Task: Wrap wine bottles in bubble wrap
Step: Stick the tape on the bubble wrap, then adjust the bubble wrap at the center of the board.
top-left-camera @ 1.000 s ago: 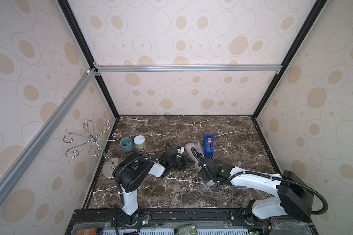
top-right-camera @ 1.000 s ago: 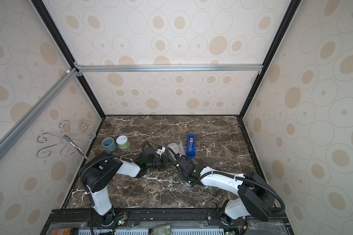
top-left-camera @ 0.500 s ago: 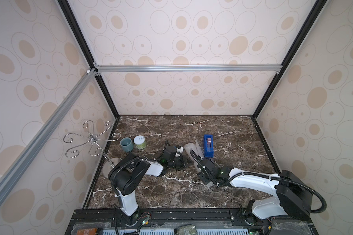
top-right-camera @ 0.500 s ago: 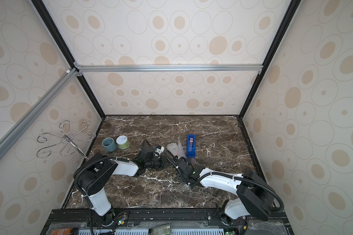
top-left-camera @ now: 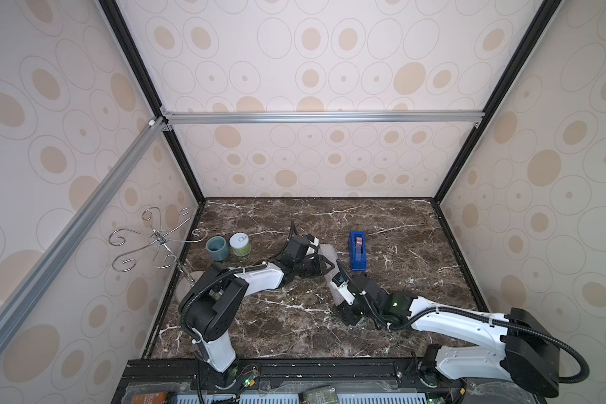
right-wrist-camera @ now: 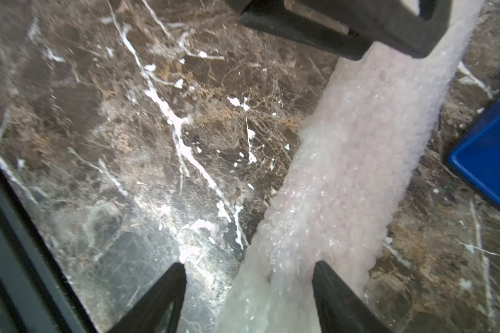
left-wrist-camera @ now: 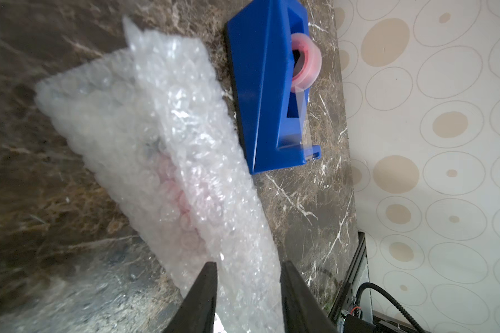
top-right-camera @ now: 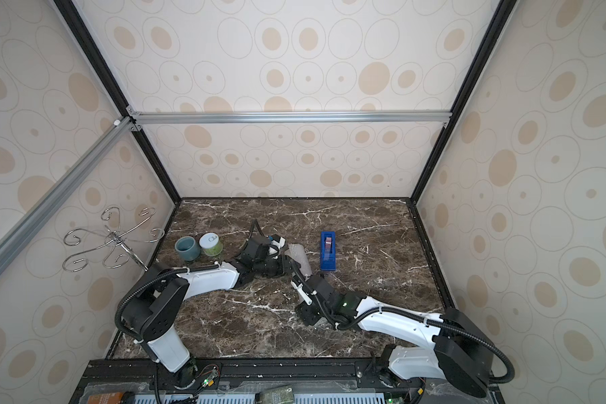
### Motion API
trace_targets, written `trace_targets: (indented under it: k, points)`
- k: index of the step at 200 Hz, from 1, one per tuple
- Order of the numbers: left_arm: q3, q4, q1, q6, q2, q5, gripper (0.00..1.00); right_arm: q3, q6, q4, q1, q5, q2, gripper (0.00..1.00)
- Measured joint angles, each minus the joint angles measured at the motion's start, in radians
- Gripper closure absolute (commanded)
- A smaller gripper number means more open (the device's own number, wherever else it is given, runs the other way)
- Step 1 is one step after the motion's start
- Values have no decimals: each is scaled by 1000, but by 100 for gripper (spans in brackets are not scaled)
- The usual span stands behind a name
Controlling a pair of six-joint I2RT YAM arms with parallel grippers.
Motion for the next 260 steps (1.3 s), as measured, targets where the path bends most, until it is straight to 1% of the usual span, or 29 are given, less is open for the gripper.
trace_targets:
  k: [19, 38, 56, 73, 93, 116, 133, 168, 178, 218, 260]
  points:
    - [1, -35, 0, 25, -1, -11, 61, 7, 42, -6, -58, -37, -51, 32]
    - [1, -57, 0, 40, 0, -18, 61, 23, 97, -8, -153, -75, -105, 36]
    - [1, -72, 0, 51, -1, -20, 61, 43, 142, -23, -233, -97, -140, 43]
    - [1, -81, 0, 61, -1, -30, 61, 71, 182, -58, -298, -105, -138, 44]
    - [0, -83, 0, 68, -1, -41, 62, 106, 206, -108, -351, -116, -82, 45]
    - [0, -88, 0, 79, -1, -49, 64, 132, 209, -154, -356, -169, 23, 45]
    - [3, -109, -2, 101, -2, -63, 67, 132, 215, -173, -351, -205, 73, 45]
    - [74, -169, -19, 156, -1, -88, 74, 127, 216, -167, -327, -235, 85, 46]
    - [106, -174, -26, 169, 2, -89, 74, 123, 216, -166, -322, -236, 85, 46]
    - [225, -158, -45, 191, 60, -87, 74, 111, 214, -164, -301, -238, 112, 52]
    - [263, -155, -40, 193, 166, -113, 71, 85, 225, -148, -282, -251, 115, 66]
